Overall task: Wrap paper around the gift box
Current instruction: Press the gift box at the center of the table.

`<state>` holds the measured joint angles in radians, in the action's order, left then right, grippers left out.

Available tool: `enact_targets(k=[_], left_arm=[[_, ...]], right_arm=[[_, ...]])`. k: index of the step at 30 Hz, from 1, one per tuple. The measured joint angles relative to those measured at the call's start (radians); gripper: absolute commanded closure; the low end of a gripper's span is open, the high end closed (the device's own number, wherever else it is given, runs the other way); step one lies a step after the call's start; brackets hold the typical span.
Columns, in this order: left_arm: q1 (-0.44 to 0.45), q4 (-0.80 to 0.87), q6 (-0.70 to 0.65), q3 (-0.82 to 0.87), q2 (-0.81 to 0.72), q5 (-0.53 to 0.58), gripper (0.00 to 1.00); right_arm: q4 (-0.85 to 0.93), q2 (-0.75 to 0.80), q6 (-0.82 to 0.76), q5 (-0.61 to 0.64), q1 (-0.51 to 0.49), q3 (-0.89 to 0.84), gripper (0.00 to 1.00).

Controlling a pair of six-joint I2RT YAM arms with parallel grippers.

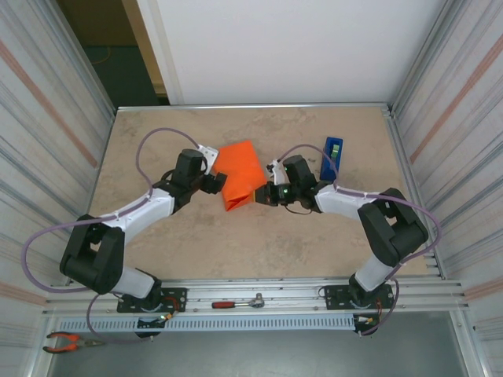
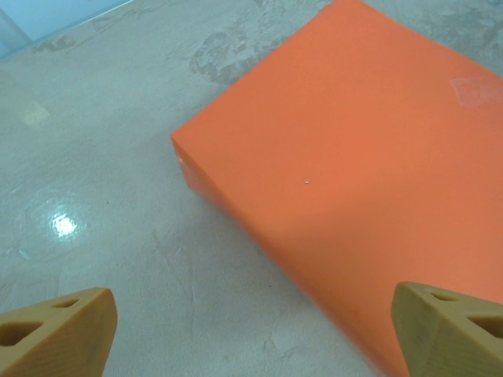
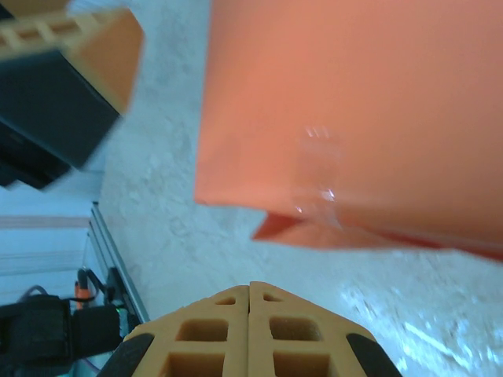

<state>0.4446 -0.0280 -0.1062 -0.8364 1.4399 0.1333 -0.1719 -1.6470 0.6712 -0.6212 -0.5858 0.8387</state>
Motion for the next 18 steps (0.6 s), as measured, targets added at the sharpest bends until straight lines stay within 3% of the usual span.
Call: enact_targets(k=[11, 18], left_arm=[[-0.056, 0.008, 0.108, -0.015, 0.05, -0.071, 0.03], [-0.159, 0.006, 0.246, -0.025, 0.062, -0.182, 0.02]], right_arm=[[-0.06, -0.116, 0.011, 0.039, -0.051, -0.003, 1.0], [-0.108, -0.146, 0.032, 0.052, -0.042, 0.02, 1.0]])
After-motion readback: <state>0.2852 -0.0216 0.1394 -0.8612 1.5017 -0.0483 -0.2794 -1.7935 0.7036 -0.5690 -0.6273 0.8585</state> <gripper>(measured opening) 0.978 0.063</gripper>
